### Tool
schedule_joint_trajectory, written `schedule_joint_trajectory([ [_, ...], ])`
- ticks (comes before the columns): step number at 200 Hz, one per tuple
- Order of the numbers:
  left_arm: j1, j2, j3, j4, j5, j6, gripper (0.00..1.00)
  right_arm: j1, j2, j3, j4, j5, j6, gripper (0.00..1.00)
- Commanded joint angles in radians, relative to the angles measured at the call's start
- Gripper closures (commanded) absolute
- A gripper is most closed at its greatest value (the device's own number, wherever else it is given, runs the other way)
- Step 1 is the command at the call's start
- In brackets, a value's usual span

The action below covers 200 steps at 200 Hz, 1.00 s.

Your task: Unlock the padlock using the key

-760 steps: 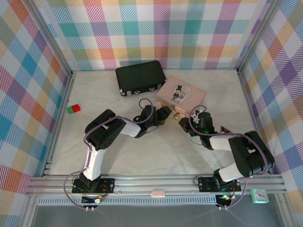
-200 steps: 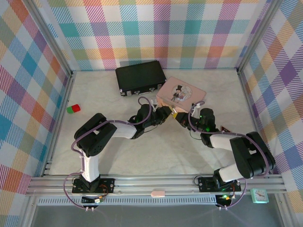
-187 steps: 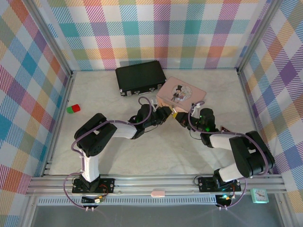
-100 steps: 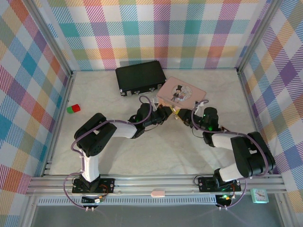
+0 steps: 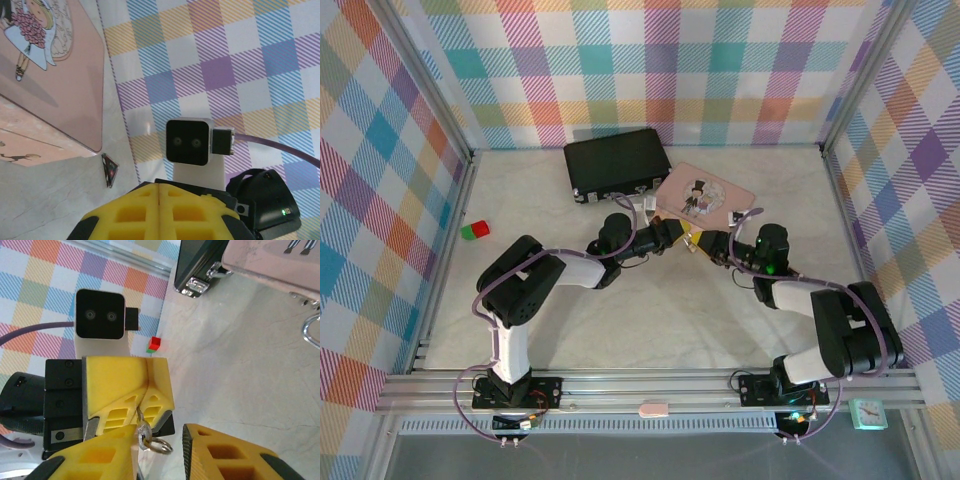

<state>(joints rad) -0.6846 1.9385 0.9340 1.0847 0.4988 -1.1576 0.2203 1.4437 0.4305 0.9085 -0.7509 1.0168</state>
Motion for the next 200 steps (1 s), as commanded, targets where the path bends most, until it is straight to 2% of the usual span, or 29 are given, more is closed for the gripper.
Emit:
schedule_joint_trajectory([
  [1,0.007,0.013,0.018,0.085,0.032,0.027,1.00,0.018,0.022,0.021,0.127,-0.060,0.027,0.72],
  [63,0.005,0.007,0.002,0.087,0.018,0.024,1.00,0.024,0.029,0.013,0.154,-0.038,0.038,0.86],
  [90,-0.001,0.007,-0.003,0.101,0.014,0.018,1.00,0.023,0.043,0.013,0.176,-0.033,0.046,1.00],
  [109,-0.004,0.005,-0.006,0.111,0.010,0.005,1.00,0.024,0.052,0.009,0.176,-0.023,0.037,1.00],
  [122,0.005,0.002,-0.023,0.114,-0.014,-0.013,0.74,0.024,0.051,0.004,0.152,-0.018,0.000,1.00],
  [132,0.022,0.001,-0.037,0.114,-0.030,-0.023,0.64,0.024,0.043,0.003,0.104,-0.019,-0.042,1.00],
  [160,0.073,0.003,-0.066,0.071,-0.055,-0.025,0.56,0.024,-0.031,0.014,-0.151,0.023,-0.241,1.00],
  [200,0.063,-0.018,-0.025,-0.295,-0.134,0.088,0.50,0.025,-0.214,0.063,-0.627,0.248,-0.528,1.00],
])
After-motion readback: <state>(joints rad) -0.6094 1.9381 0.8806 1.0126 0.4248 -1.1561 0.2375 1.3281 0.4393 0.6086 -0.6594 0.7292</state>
